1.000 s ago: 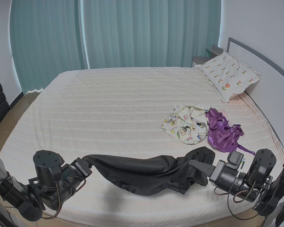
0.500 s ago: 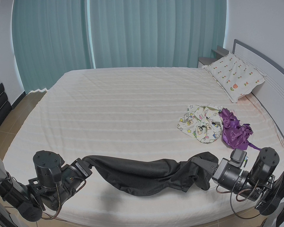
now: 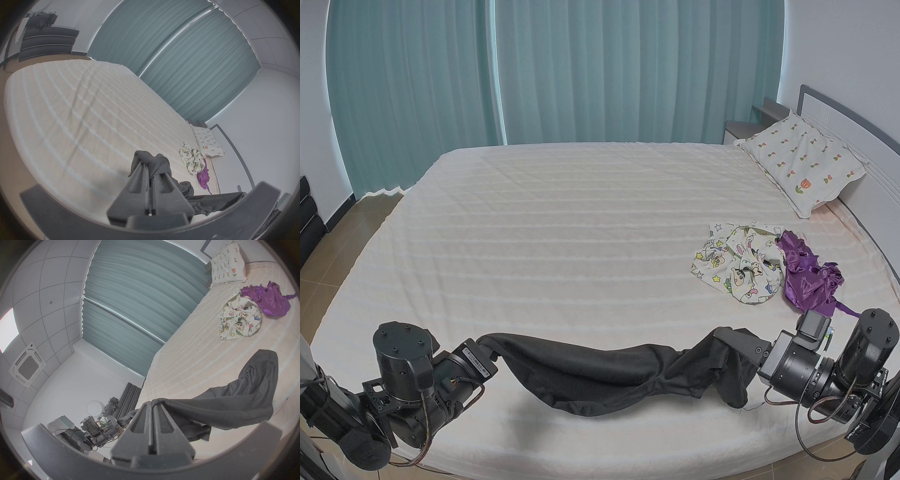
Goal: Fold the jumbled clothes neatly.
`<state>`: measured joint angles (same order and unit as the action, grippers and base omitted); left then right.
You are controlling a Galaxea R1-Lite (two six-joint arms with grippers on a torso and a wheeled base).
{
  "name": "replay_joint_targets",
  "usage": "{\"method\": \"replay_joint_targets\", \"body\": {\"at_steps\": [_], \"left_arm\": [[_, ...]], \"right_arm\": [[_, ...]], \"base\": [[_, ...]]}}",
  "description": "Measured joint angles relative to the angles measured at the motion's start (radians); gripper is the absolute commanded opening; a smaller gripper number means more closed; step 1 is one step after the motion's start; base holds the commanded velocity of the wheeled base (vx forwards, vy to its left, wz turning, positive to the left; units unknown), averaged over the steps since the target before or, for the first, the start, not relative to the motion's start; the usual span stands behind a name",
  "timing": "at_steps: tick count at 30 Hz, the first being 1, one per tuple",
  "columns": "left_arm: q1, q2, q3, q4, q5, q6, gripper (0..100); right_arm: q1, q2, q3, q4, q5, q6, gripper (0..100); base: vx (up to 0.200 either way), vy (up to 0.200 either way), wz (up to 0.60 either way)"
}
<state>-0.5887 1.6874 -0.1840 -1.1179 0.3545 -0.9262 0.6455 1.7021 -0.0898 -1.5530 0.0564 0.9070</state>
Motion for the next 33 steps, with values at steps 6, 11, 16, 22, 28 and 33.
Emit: {"method": "replay_joint_targets", "body": {"at_steps": [6,11,16,22,28,33], "left_arm": [[-0.058,-0.017,0.004,0.001,0.005,-0.009,0],[-0.097,-0.064,0.011,0.008,0.007,-0.008,0],[-0.126,-0.141,0.013,0.033,0.008,0.01,0],[-0.162,-0.263,-0.001,0.106,0.01,0.034,0],[-0.171,-0.395,-0.063,0.248,0.011,0.041,0],[-0.169,-0.457,-0.11,0.312,0.016,0.043,0]], "right_arm": [[0.004,-0.028,0.012,0.0,0.003,-0.02,0],[0.019,-0.085,0.02,0.0,0.018,-0.05,0],[0.041,-0.164,0.034,0.0,0.044,-0.083,0],[0.061,-0.274,0.039,0.0,0.068,-0.121,0],[0.053,-0.402,-0.035,0.049,0.088,-0.139,0],[0.003,-0.471,-0.201,0.259,0.101,-0.135,0]], "base": [[-0.2,0.0,0.0],[-0.2,0.0,0.0],[-0.2,0.0,0.0],[-0.2,0.0,0.0],[0.0,0.0,0.0],[0.0,0.0,0.0]]}}
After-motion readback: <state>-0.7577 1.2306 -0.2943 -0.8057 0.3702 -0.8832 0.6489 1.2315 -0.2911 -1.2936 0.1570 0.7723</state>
